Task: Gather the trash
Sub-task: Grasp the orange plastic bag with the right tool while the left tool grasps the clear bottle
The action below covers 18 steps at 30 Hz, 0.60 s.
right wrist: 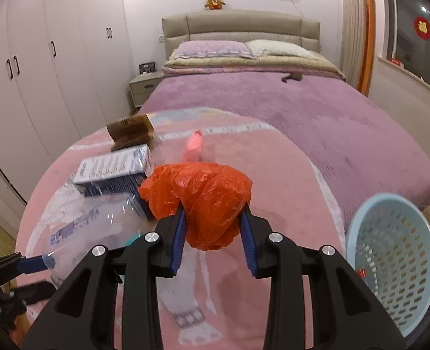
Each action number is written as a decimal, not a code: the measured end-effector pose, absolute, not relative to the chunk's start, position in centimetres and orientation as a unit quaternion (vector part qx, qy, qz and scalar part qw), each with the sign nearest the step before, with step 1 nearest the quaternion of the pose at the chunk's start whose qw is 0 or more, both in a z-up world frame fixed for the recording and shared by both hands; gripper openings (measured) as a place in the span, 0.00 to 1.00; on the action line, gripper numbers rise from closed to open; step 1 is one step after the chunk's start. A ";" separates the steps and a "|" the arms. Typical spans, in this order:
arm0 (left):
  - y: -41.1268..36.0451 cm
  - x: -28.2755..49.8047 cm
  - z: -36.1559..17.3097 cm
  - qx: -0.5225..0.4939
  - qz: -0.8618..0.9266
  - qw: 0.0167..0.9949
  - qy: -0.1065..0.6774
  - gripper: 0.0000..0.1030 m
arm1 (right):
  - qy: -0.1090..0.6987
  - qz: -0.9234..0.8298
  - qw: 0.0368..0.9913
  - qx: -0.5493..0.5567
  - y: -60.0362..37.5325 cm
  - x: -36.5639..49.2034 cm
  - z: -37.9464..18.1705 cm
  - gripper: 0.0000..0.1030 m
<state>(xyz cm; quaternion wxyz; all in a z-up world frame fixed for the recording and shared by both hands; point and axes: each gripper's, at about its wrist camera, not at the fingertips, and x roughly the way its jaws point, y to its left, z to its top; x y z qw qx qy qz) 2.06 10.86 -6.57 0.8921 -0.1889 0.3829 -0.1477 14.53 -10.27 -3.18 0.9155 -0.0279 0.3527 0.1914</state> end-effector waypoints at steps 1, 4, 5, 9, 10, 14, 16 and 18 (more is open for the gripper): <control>10.1 1.9 -6.6 -0.176 -0.156 0.891 0.388 0.61 | 0.356 0.190 0.915 -0.025 -10.7 14.3 -3.5 0.30; 8.0 1.1 -6.1 -0.133 -0.186 0.890 0.396 0.61 | 0.358 0.184 0.915 -0.020 -12.0 14.0 -3.8 0.30; 7.7 0.8 -6.2 -0.124 -0.194 0.888 0.397 0.61 | 0.360 0.183 0.915 -0.017 -12.4 13.9 -3.9 0.30; 6.7 0.5 -5.2 -0.103 -0.195 0.895 0.387 0.62 | 0.372 0.201 0.906 -0.006 -13.4 13.4 -4.5 0.30; 6.9 0.7 -5.0 -0.103 -0.185 0.899 0.383 0.62 | 0.370 0.204 0.906 -0.008 -13.5 13.0 -4.6 0.30; 7.9 2.7 -4.1 -0.099 -0.104 0.914 0.379 0.62 | 0.358 0.211 0.909 -0.021 -13.7 11.1 -5.2 0.33; 8.3 4.2 -4.7 -0.103 -0.076 0.909 0.397 0.62 | 0.354 0.208 0.912 -0.028 -13.8 10.3 -5.5 0.33; 8.4 5.9 -5.8 -0.096 -0.050 0.901 0.421 0.61 | 0.353 0.206 0.912 -0.039 -13.7 9.6 -5.8 0.34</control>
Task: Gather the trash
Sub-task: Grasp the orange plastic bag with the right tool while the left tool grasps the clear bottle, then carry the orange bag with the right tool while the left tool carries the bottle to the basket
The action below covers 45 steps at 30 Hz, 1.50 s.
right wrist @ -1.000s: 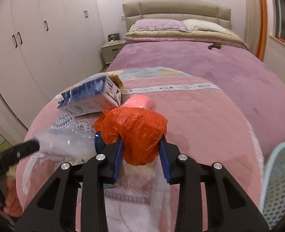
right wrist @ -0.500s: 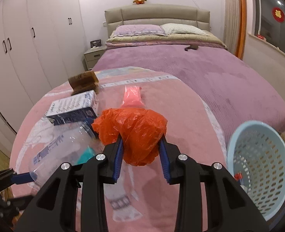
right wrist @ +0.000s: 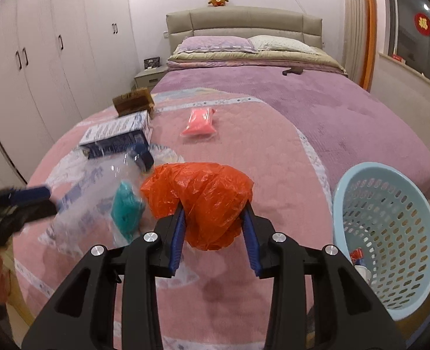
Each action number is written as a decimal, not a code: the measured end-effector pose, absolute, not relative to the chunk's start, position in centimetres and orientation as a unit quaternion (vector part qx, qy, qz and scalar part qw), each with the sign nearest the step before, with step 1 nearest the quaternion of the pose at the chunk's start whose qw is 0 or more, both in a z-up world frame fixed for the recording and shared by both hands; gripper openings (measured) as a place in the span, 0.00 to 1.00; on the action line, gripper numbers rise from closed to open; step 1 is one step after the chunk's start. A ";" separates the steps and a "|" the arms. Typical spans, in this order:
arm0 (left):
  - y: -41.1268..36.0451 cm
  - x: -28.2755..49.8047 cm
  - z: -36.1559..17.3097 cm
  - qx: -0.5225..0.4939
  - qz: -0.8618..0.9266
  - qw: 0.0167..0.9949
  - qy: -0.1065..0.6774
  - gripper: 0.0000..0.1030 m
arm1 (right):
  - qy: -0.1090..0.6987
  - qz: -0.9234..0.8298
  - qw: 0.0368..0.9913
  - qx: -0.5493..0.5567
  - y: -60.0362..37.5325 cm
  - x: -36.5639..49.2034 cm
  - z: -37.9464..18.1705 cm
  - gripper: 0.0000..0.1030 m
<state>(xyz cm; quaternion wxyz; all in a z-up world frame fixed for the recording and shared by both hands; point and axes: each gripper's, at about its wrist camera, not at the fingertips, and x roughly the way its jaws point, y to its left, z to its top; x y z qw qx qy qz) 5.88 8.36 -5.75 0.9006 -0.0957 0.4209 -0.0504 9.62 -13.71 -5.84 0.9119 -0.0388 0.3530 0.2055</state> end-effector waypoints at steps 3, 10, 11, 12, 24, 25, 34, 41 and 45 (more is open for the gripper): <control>8.3 6.9 -6.8 -0.088 -0.043 0.894 0.438 0.61 | 0.361 0.207 0.908 -0.043 -14.1 8.8 -6.5 0.36; 6.8 8.4 -7.6 -0.047 -0.023 0.889 0.456 0.58 | 0.365 0.229 0.901 -0.052 -15.0 7.8 -6.9 0.50; 6.5 8.4 -7.6 -0.041 -0.021 0.888 0.457 0.58 | 0.363 0.233 0.900 -0.058 -15.1 7.5 -7.0 0.53; 6.4 8.6 -7.7 -0.037 -0.019 0.888 0.457 0.58 | 0.360 0.236 0.900 -0.066 -15.3 7.3 -6.9 0.59; 5.7 8.2 -8.0 -0.030 -0.012 0.895 0.445 0.55 | 0.371 0.259 0.890 -0.048 -15.8 8.8 -6.8 0.76; 5.7 8.1 -7.9 -0.034 -0.012 0.896 0.443 0.55 | 0.377 0.262 0.887 -0.042 -15.6 9.1 -7.0 0.76; 6.6 6.9 -8.2 -0.100 -0.023 0.904 0.416 0.53 | 0.406 0.260 0.876 -0.011 -15.2 11.1 -8.6 0.76; 6.6 6.2 -7.3 -0.129 -0.037 0.914 0.384 0.52 | 0.418 0.271 0.867 0.030 -15.7 12.0 -9.1 0.46; 6.4 6.1 -6.7 -0.136 -0.045 0.917 0.372 0.52 | 0.408 0.270 0.872 0.036 -16.1 11.6 -8.5 0.41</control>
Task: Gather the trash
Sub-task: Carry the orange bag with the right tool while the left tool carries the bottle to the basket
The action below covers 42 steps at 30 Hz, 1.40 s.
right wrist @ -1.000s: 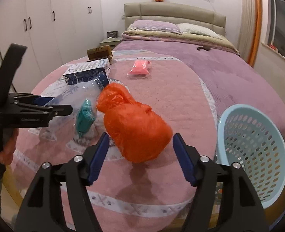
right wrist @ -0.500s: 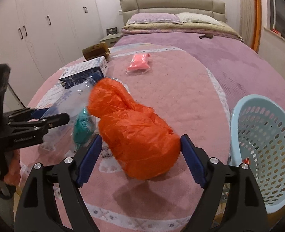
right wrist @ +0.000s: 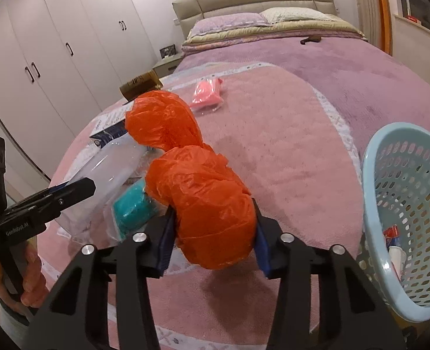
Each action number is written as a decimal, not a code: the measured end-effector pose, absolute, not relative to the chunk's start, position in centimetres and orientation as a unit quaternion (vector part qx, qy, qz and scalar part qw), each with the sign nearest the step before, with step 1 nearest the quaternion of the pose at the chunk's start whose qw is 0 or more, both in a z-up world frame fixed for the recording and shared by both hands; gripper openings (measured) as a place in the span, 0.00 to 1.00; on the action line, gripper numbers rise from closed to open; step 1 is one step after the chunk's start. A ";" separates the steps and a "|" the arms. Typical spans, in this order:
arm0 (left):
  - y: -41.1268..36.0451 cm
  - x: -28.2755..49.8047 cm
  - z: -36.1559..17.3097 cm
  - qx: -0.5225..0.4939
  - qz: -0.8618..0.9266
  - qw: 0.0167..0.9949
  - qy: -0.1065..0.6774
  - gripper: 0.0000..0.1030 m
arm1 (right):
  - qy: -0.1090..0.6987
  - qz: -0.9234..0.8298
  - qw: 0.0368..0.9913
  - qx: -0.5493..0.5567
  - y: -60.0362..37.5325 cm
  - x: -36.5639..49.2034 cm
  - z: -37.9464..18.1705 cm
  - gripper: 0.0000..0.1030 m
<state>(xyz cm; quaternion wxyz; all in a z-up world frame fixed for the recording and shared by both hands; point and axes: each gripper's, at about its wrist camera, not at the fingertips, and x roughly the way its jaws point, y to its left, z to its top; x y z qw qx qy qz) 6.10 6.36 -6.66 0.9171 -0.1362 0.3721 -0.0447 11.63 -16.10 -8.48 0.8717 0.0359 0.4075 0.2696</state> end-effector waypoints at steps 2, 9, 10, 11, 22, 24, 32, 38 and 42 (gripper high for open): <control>6.4 6.1 -6.3 -0.142 -0.041 0.919 0.365 0.52 | 0.397 0.263 0.879 0.033 -16.3 11.3 -7.8 0.40; 5.7 5.9 -3.5 -0.145 -0.059 0.934 0.322 0.52 | 0.352 0.244 0.902 0.045 -18.3 10.3 -4.6 0.40; 5.5 5.9 -3.1 -0.142 -0.062 0.935 0.317 0.52 | 0.347 0.241 0.905 0.050 -18.8 10.3 -4.1 0.40; 5.0 6.1 -2.6 -0.138 -0.068 0.938 0.311 0.52 | 0.342 0.237 0.908 0.053 -19.3 10.3 -3.8 0.40; -3.6 9.2 1.1 -0.086 -0.146 0.945 0.278 0.52 | 0.299 0.089 0.947 0.077 -28.4 10.5 -1.4 0.40; -5.3 10.0 1.2 -0.080 -0.164 0.943 0.280 0.52 | 0.298 0.048 0.950 0.082 -30.2 10.8 -1.7 0.40; -13.8 13.8 -0.3 -0.049 -0.240 0.921 0.302 0.52 | 0.345 -0.038 0.927 0.142 -37.3 12.9 -5.4 0.40; -18.0 16.5 -3.3 -0.030 -0.265 0.905 0.331 0.52 | 0.368 -0.074 0.911 0.172 -40.1 13.2 -8.1 0.42; -19.1 17.9 -4.9 -0.007 -0.266 0.899 0.348 0.62 | 0.388 -0.082 0.901 0.177 -40.1 14.1 -9.3 0.49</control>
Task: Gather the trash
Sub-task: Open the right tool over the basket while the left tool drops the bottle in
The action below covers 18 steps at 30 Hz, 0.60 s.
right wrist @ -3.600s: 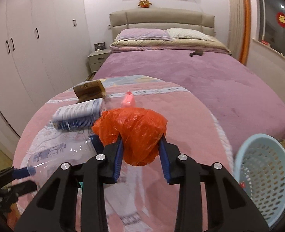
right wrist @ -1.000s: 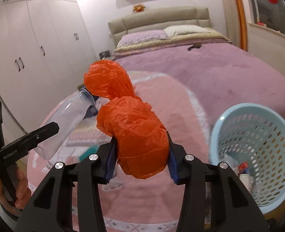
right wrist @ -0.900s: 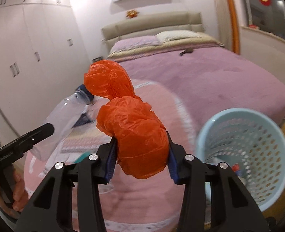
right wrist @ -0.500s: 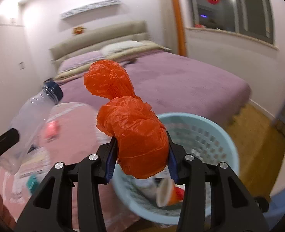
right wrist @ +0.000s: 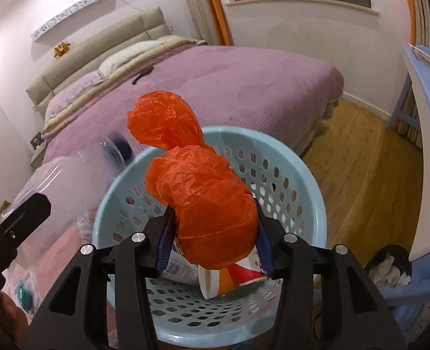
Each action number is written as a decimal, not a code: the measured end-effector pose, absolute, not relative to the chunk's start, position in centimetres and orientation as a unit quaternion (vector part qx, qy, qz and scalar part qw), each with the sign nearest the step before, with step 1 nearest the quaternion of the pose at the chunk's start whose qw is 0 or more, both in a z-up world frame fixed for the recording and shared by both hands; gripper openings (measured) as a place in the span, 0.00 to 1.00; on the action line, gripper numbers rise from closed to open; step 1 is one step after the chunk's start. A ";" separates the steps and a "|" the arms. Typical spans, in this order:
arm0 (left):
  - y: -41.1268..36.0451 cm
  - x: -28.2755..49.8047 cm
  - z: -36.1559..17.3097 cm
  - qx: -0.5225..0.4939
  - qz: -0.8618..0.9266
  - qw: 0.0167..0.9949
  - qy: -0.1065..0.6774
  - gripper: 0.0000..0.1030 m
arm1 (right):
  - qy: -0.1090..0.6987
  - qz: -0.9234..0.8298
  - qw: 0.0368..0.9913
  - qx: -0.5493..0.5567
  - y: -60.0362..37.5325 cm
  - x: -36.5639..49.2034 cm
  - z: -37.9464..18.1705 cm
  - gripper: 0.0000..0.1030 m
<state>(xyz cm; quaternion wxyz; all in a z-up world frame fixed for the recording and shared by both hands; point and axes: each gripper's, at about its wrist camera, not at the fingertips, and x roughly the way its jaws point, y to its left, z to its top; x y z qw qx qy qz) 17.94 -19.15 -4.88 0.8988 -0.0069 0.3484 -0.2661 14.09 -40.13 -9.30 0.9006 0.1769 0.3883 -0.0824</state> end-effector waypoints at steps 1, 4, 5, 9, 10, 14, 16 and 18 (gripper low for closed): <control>-19.1 18.0 -5.0 -0.006 -0.264 0.898 0.352 0.65 | 0.397 -0.081 0.897 0.176 -40.1 14.3 -9.7 0.54; -18.0 17.5 -5.2 -0.012 -0.257 0.901 0.350 0.70 | 0.412 -0.076 0.888 0.187 -40.3 14.6 -10.6 0.58; -17.5 17.4 -5.0 -0.015 -0.256 0.901 0.350 0.70 | 0.413 -0.075 0.888 0.190 -40.4 14.5 -10.7 0.58; -14.9 16.5 -4.4 -0.041 -0.253 0.904 0.342 0.70 | 0.404 -0.072 0.891 0.194 -40.3 14.1 -10.0 0.58; -14.4 16.3 -4.2 -0.048 -0.251 0.905 0.340 0.70 | 0.401 -0.071 0.893 0.193 -40.2 13.8 -9.8 0.58; -12.8 15.5 -3.3 -0.064 -0.241 0.910 0.331 0.70 | 0.390 -0.058 0.900 0.185 -38.7 13.4 -8.2 0.58; -11.6 14.9 -2.7 -0.070 -0.238 0.913 0.324 0.70 | 0.383 -0.045 0.905 0.178 -37.7 13.2 -7.3 0.58; -10.4 14.1 -2.0 -0.076 -0.233 0.917 0.315 0.70 | 0.374 -0.030 0.911 0.169 -36.2 13.0 -6.3 0.58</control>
